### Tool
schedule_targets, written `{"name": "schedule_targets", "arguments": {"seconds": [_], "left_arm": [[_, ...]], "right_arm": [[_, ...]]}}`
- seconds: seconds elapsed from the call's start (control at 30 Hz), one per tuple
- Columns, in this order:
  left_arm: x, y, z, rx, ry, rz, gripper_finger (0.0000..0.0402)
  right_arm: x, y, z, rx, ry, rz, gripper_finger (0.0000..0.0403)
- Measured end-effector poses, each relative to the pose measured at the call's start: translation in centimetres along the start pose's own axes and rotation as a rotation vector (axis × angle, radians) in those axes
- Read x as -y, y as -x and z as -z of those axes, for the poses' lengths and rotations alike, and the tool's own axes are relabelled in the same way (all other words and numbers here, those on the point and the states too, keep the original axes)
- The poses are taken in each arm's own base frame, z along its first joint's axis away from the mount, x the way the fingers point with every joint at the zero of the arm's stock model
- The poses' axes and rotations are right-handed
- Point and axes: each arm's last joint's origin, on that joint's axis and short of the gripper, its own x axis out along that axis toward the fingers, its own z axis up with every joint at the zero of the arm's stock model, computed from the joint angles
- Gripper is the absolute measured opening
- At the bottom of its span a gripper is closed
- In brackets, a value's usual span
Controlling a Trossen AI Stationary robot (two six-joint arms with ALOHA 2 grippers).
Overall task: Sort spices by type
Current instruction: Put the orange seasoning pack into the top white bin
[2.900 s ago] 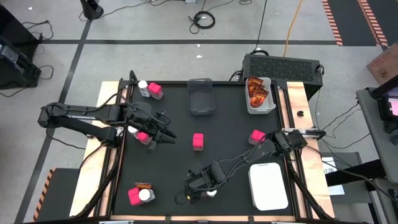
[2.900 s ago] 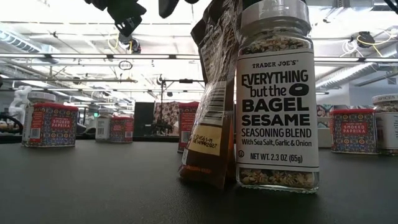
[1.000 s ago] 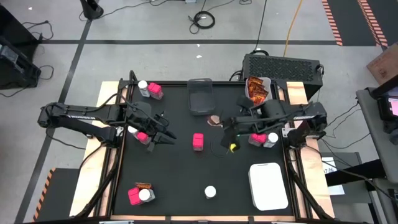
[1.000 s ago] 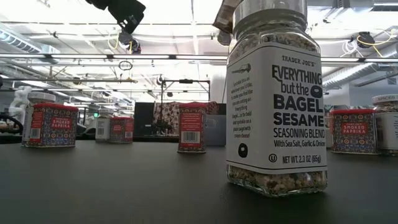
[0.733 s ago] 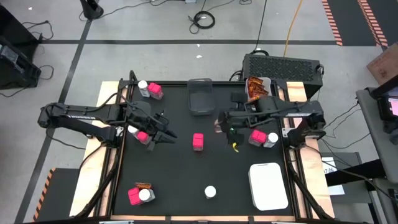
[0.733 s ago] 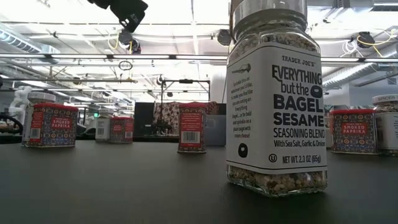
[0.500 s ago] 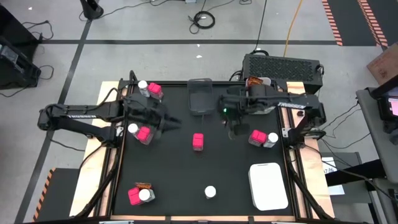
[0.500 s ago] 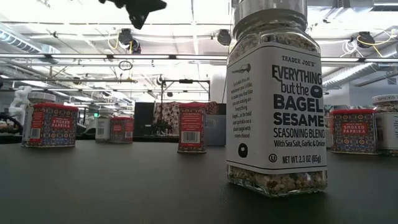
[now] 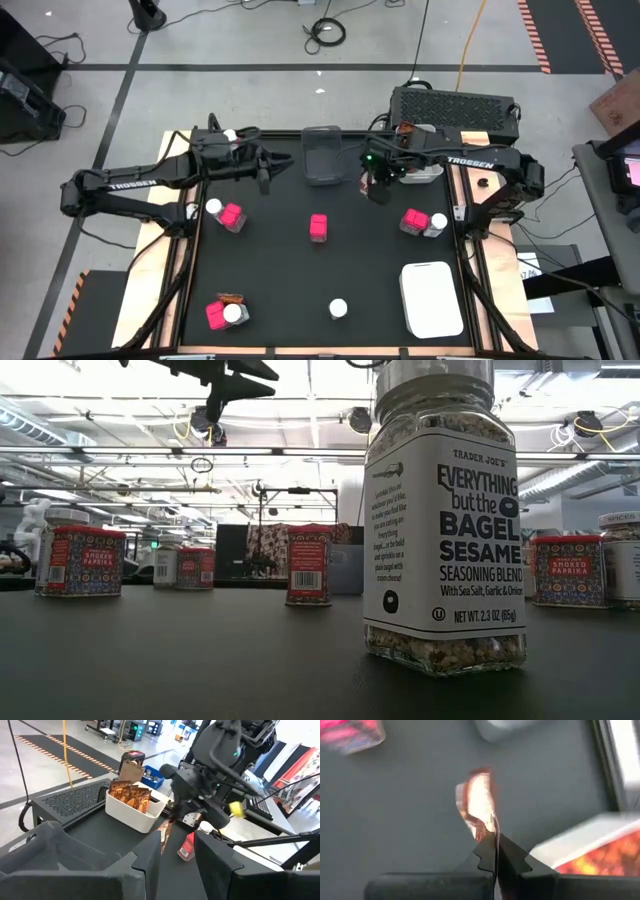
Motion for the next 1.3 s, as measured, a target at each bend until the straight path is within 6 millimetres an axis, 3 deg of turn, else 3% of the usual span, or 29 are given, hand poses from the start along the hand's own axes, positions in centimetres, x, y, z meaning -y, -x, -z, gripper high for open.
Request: {"name": "schedule_targets", "arguments": {"seconds": [0.23,0.37,0.53,1.13,1.3], "left_arm": [[-0.5,0.0,-0.2,0.006,0.003,-0.018,0.0119],[-0.7,0.0,-0.2,0.004,-0.012,-0.013,0.0119],[-0.7,0.0,-0.2,0.001,-0.024,-0.005,0.0119],[-0.7,0.0,-0.3,0.001,-0.04,-0.004,0.0119],[-0.7,0.0,-0.3,0.001,-0.039,-0.003,0.0119]], "right_arm": [[-0.2,-0.1,0.6,-0.057,-0.508,0.013,0.0],[-0.2,0.0,0.8,-0.07,-0.623,0.025,0.0],[-0.2,-0.3,1.0,-0.08,-0.66,0.032,0.0],[-0.5,-5.3,3.8,-0.201,-0.746,0.084,0.0],[-0.5,-5.6,3.9,-0.196,-0.74,0.081,0.0]]}}
